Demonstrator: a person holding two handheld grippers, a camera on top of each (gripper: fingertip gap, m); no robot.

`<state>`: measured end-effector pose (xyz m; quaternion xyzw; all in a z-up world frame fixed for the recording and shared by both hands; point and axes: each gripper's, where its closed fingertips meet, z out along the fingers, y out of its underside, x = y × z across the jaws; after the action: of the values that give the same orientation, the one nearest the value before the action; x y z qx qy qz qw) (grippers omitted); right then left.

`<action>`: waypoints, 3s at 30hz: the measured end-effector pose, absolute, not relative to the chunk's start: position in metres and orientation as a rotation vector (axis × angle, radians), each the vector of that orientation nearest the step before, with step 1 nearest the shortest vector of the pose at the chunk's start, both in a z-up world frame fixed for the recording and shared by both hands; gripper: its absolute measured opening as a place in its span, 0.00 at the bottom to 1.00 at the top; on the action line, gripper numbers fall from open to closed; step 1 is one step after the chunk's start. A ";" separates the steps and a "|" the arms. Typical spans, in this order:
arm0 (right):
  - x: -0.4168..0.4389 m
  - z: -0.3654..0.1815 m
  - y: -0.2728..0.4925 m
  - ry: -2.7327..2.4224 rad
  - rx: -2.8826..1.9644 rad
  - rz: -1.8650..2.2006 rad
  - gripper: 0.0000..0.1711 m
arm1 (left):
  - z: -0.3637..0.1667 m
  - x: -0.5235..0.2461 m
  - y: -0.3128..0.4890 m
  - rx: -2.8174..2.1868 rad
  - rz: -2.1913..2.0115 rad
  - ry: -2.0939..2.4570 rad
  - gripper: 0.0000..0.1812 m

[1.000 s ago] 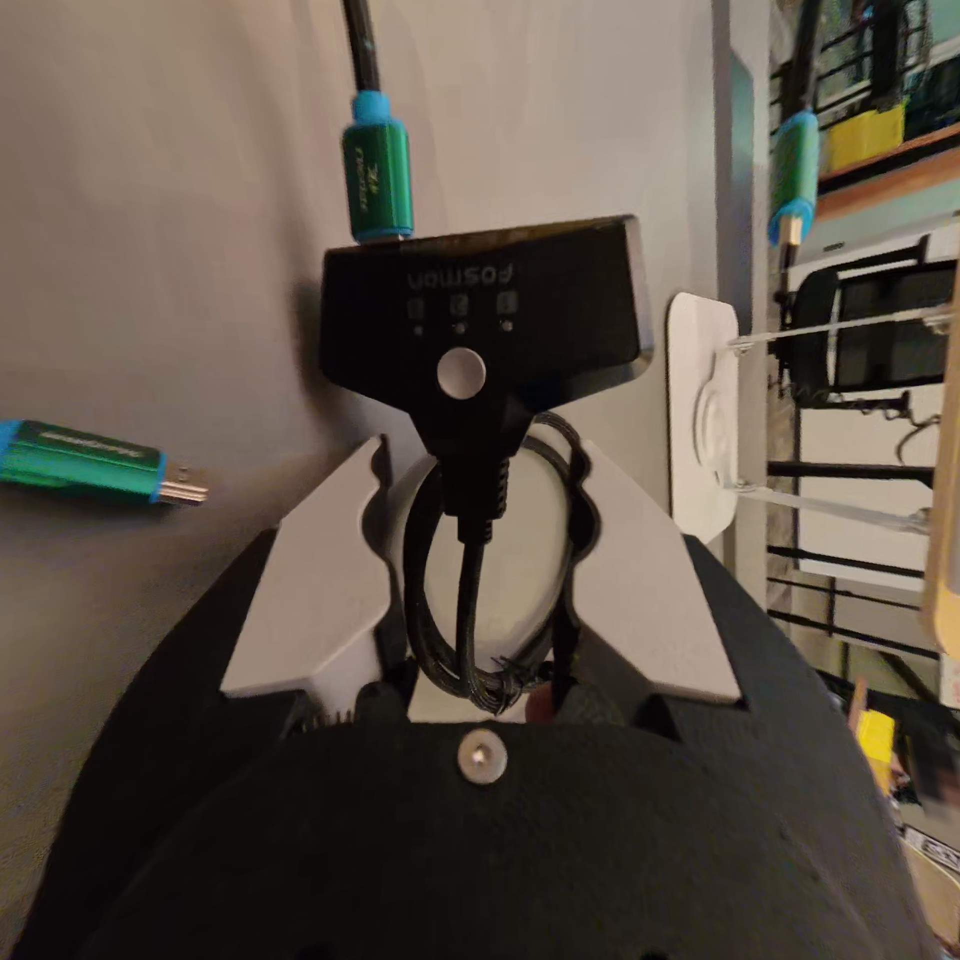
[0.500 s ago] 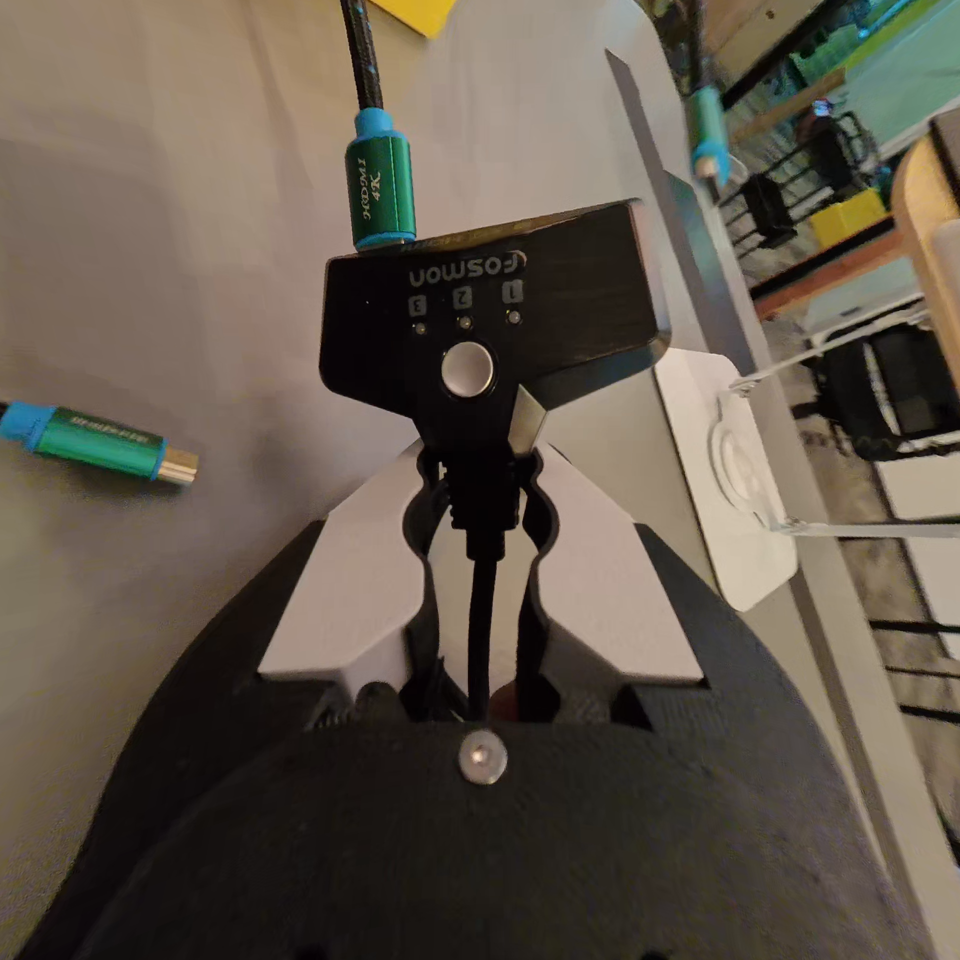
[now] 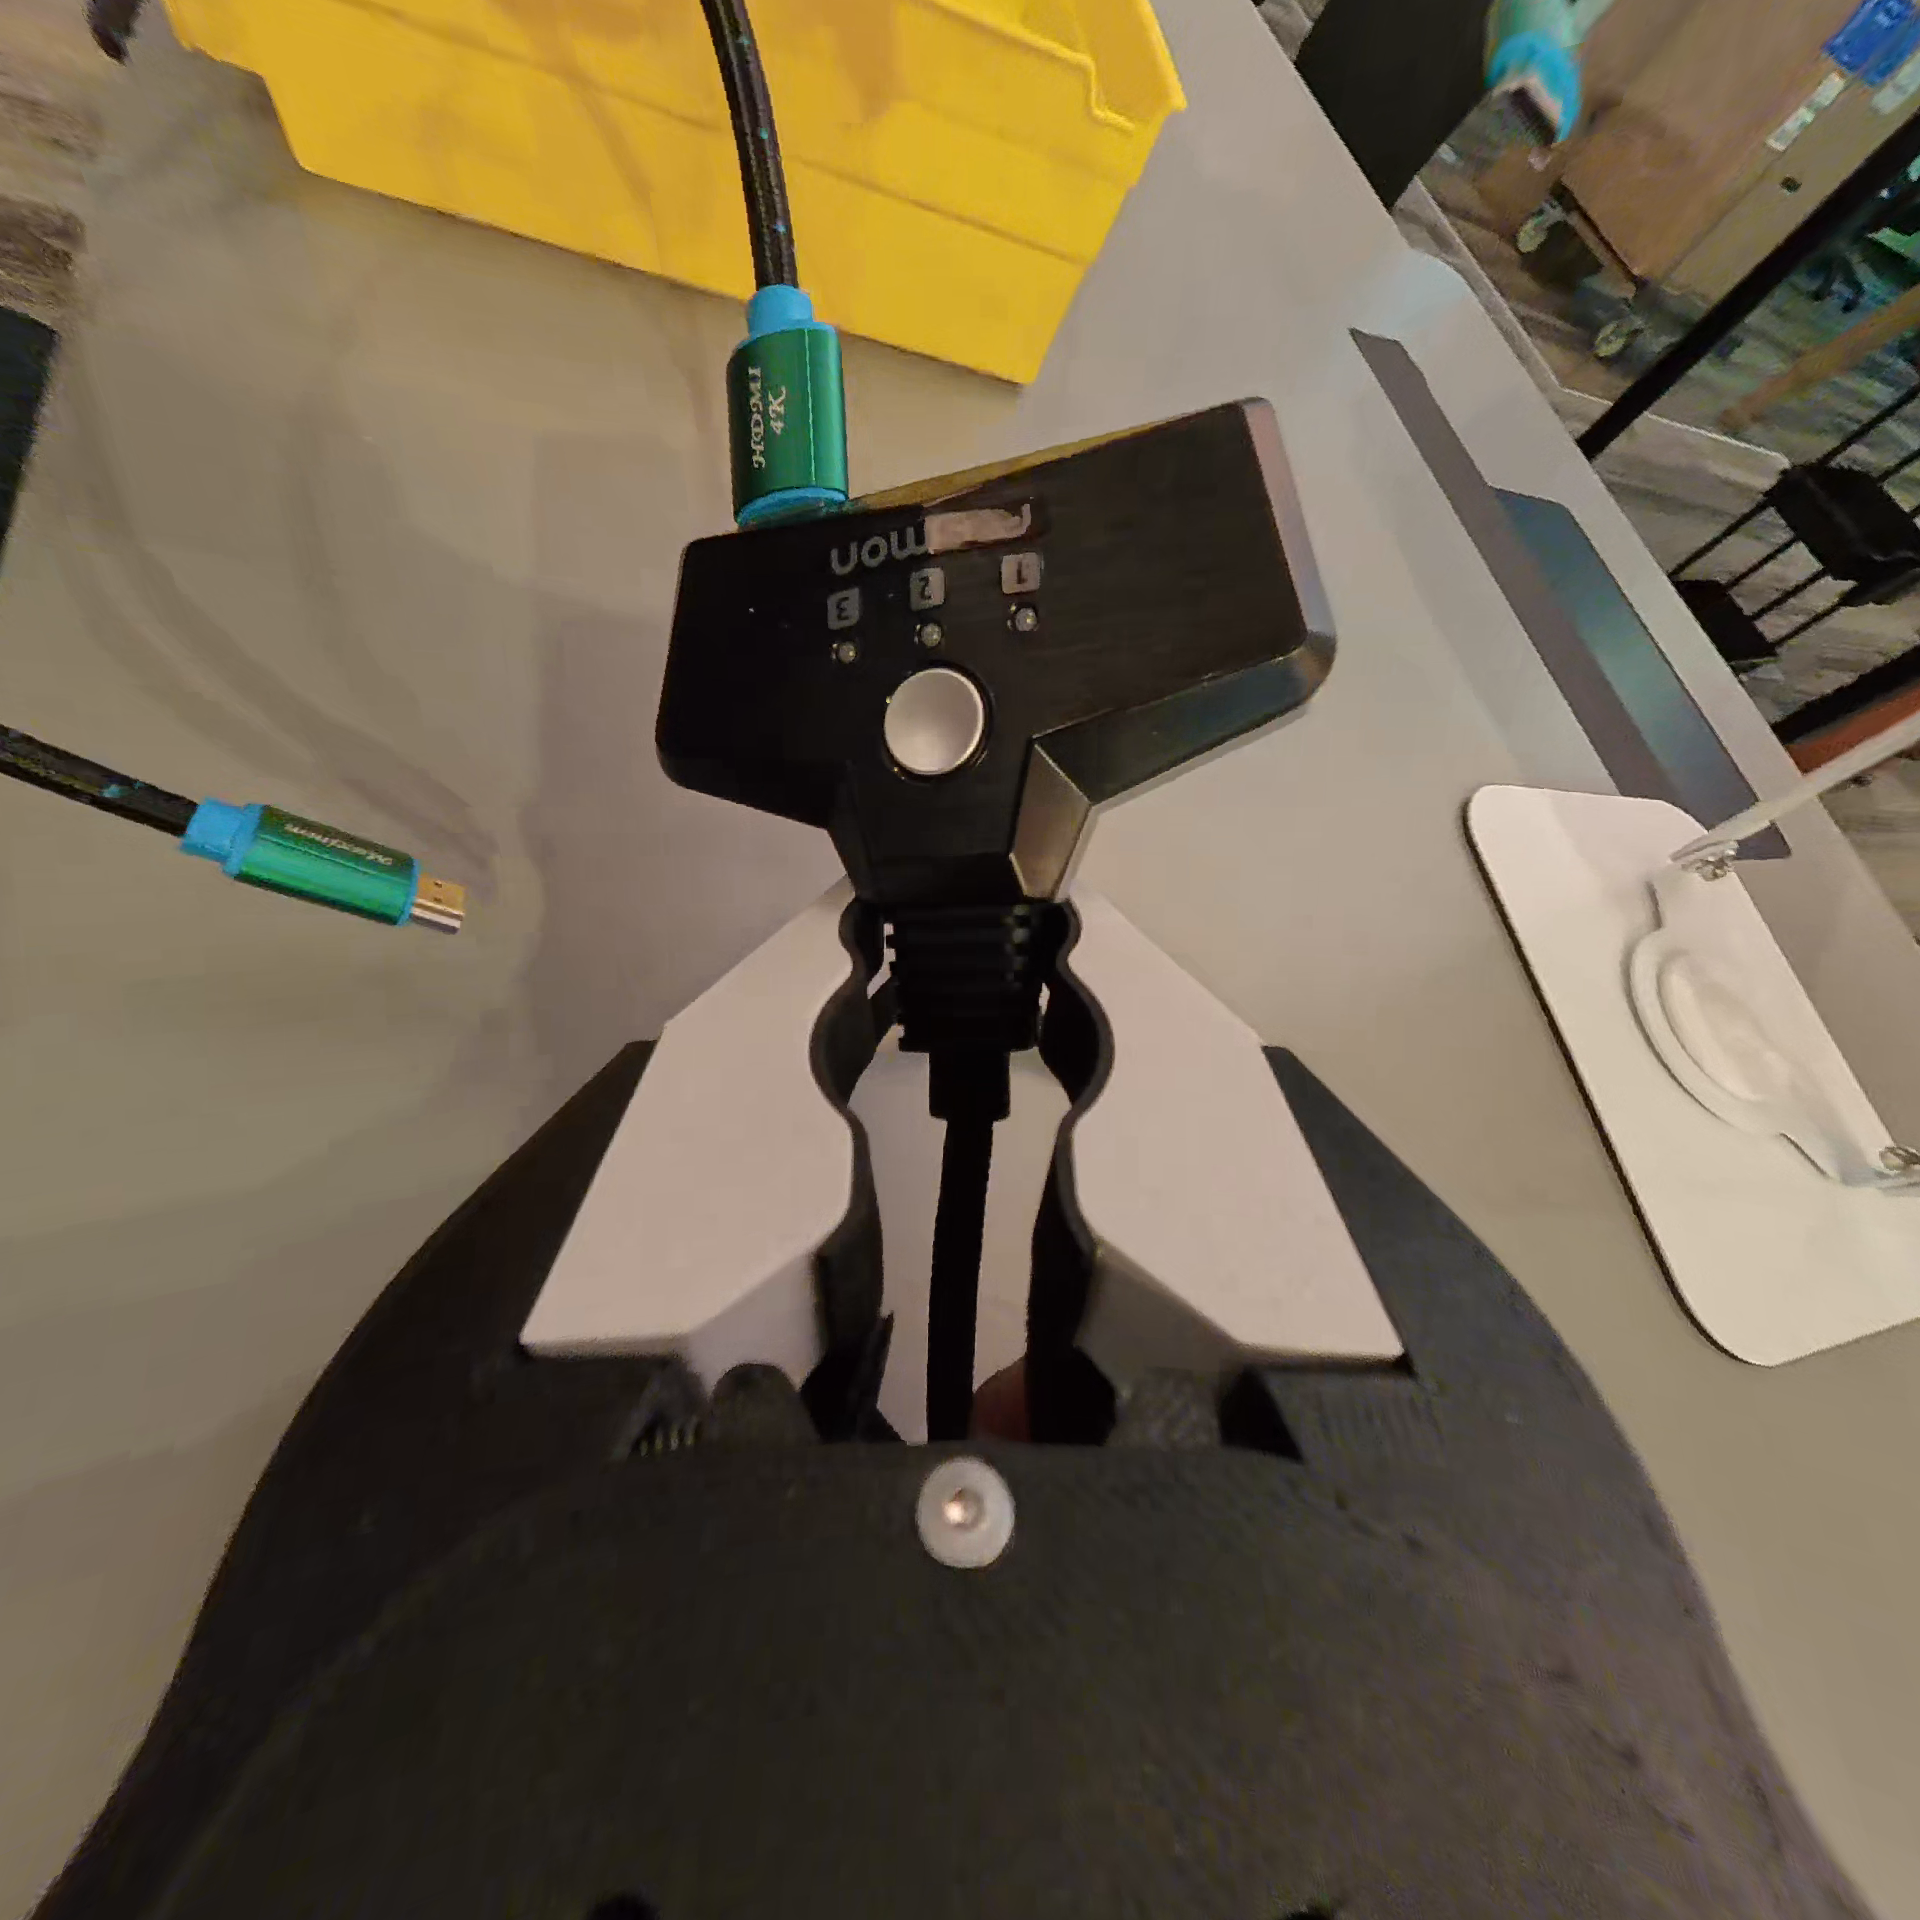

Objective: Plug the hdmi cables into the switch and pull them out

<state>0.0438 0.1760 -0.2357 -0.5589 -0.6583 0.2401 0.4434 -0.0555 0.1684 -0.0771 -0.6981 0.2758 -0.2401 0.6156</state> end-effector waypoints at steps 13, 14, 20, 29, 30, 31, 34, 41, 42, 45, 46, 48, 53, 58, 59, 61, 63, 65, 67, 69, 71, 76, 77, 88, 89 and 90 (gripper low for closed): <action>0.036 -0.199 0.137 -1.630 -1.342 1.023 0.15 | -0.098 -0.033 0.160 -1.569 -0.476 0.857 0.11; 0.035 -0.199 0.134 -1.642 -1.340 1.045 0.15 | -0.101 -0.030 0.159 -1.565 -0.483 0.871 0.11; 0.030 -0.197 0.118 -1.689 -1.327 1.161 0.15 | -0.108 -0.012 0.145 -1.530 -0.540 0.967 0.11; 0.032 -0.199 0.109 -1.720 -1.323 1.236 0.15 | -0.115 -0.001 0.128 -1.504 -0.559 1.102 0.11; 0.032 -0.199 0.108 -1.723 -1.321 1.244 0.15 | -0.116 0.001 0.126 -1.500 -0.568 1.112 0.11; 0.032 -0.199 0.106 -1.727 -1.321 1.252 0.15 | -0.116 0.002 0.124 -1.495 -0.576 1.122 0.11; 0.032 -0.201 0.104 -1.743 -1.323 1.266 0.15 | -0.119 0.004 0.120 -1.495 -0.585 1.152 0.11; 0.034 -0.202 0.100 -1.759 -1.325 1.285 0.15 | -0.122 0.005 0.116 -1.503 -0.568 1.196 0.11; 0.034 -0.202 0.100 -1.759 -1.326 1.287 0.15 | -0.122 0.005 0.116 -1.503 -0.567 1.198 0.11; 0.035 -0.202 0.101 -1.756 -1.329 1.292 0.15 | -0.124 0.004 0.115 -1.508 -0.562 1.207 0.11; 0.036 -0.203 0.101 -1.756 -1.330 1.294 0.15 | -0.125 0.004 0.115 -1.509 -0.559 1.211 0.11; 0.036 -0.202 0.101 -1.754 -1.331 1.298 0.15 | -0.126 0.004 0.114 -1.509 -0.558 1.219 0.11; 0.037 -0.203 0.098 -1.769 -1.333 1.309 0.15 | -0.128 0.003 0.113 -1.510 -0.555 1.237 0.11; 0.038 -0.204 0.095 -1.791 -1.330 1.320 0.15 | -0.130 0.002 0.113 -1.510 -0.532 1.252 0.11; 0.038 -0.204 0.094 -1.796 -1.330 1.319 0.15 | -0.130 0.001 0.113 -1.512 -0.527 1.257 0.11; 0.038 -0.205 0.093 -1.804 -1.330 1.322 0.15 | -0.130 0.002 0.112 -1.510 -0.534 1.261 0.11; 0.038 -0.205 0.092 -1.808 -1.331 1.326 0.15 | -0.131 0.002 0.112 -1.509 -0.529 1.267 0.11; 0.039 -0.206 0.092 -1.812 -1.333 1.332 0.15 | -0.132 0.002 0.111 -1.511 -0.522 1.277 0.11; 0.039 -0.206 0.091 -1.815 -1.335 1.336 0.15 | -0.132 0.002 0.111 -1.510 -0.521 1.282 0.11; 0.039 -0.207 0.091 -1.820 -1.337 1.340 0.14 | -0.134 0.001 0.110 -1.512 -0.511 1.293 0.11; 0.039 -0.209 0.091 -1.824 -1.341 1.333 0.14 | -0.136 0.001 0.110 -1.516 -0.483 1.309 0.11; 0.039 -0.209 0.090 -1.826 -1.338 1.329 0.14 | -0.136 0.000 0.109 -1.519 -0.460 1.329 0.11; 0.039 -0.209 0.089 -1.829 -1.338 1.329 0.14 | -0.136 0.000 0.108 -1.520 -0.460 1.334 0.11; 0.042 -0.212 0.086 -1.854 -1.344 1.346 0.14 | -0.138 0.003 0.103 -1.519 -0.495 1.357 0.11; 0.042 -0.212 0.085 -1.857 -1.344 1.347 0.14 | -0.139 0.003 0.103 -1.520 -0.497 1.359 0.11; 0.042 -0.212 0.085 -1.859 -1.344 1.347 0.14 | -0.139 0.003 0.102 -1.521 -0.501 1.358 0.11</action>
<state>0.0422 0.0848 -0.2125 -0.4908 -0.6787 0.4917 0.2383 0.0032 0.1023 -0.1387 -0.6282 0.5611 -0.2070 0.4977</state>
